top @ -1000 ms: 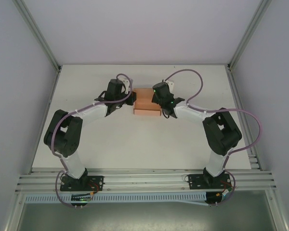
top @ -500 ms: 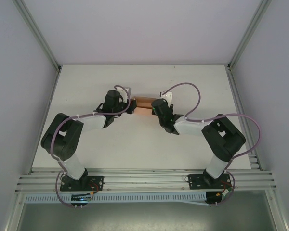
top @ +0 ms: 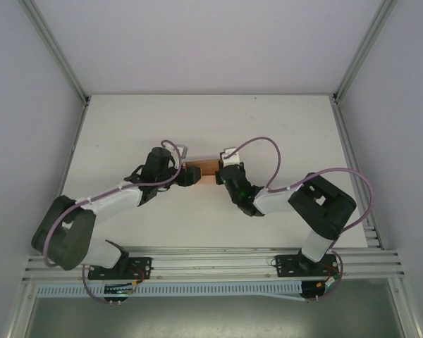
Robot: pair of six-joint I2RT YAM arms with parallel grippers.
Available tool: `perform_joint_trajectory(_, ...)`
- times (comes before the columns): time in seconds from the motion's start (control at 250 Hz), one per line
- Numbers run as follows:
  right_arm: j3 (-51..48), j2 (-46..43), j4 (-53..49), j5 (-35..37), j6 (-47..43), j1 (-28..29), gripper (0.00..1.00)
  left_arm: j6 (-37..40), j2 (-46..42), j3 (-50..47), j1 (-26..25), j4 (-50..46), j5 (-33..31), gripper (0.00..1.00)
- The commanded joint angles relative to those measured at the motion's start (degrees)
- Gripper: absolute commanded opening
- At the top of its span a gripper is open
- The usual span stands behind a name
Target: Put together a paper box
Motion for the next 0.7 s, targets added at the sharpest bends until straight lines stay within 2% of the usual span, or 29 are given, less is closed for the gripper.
perform_joint_trajectory(0.0, -2.63, 1.87, 1.01, -5.5, -4.2, 1.18, 0.0, -1.26, -4.85, 0.34, -1.3, -11.59, -1.54, 0.67)
perform_joint_trajectory(0.072, -2.84, 2.37, 1.18, -5.99, -5.14, 1.37, 0.0, -1.26, -7.8, 0.52, -1.3, -16.59, -3.59, 0.71)
perform_joint_trajectory(0.204, -3.31, 3.73, 2.48, -6.72, -5.96, 1.59, 0.0, -2.0, -12.07, 1.58, -1.29, -24.96, -6.19, 0.71)
perform_joint_trajectory(0.44, -5.67, 4.47, 5.51, -6.32, -8.41, 2.68, 0.0, -9.23, -17.14, 6.6, -1.24, -38.34, -14.23, 0.75)
perform_joint_trajectory(0.54, -6.72, 4.03, 6.54, -6.95, -9.7, 3.06, 0.0, -10.52, -17.6, 11.57, -0.96, -42.2, -16.59, 0.82)
perform_joint_trajectory(0.66, -7.29, 3.88, 7.81, -7.78, -12.45, 3.9, 0.0, -9.52, -13.82, 17.06, 0.96, -41.61, -15.18, 0.98)
perform_joint_trajectory(0.695, -7.2, 4.05, 7.87, -7.79, -13.15, 4.05, 0.0, -9.47, -11.91, 18.23, 2.33, -40.97, -14.44, 0.98)
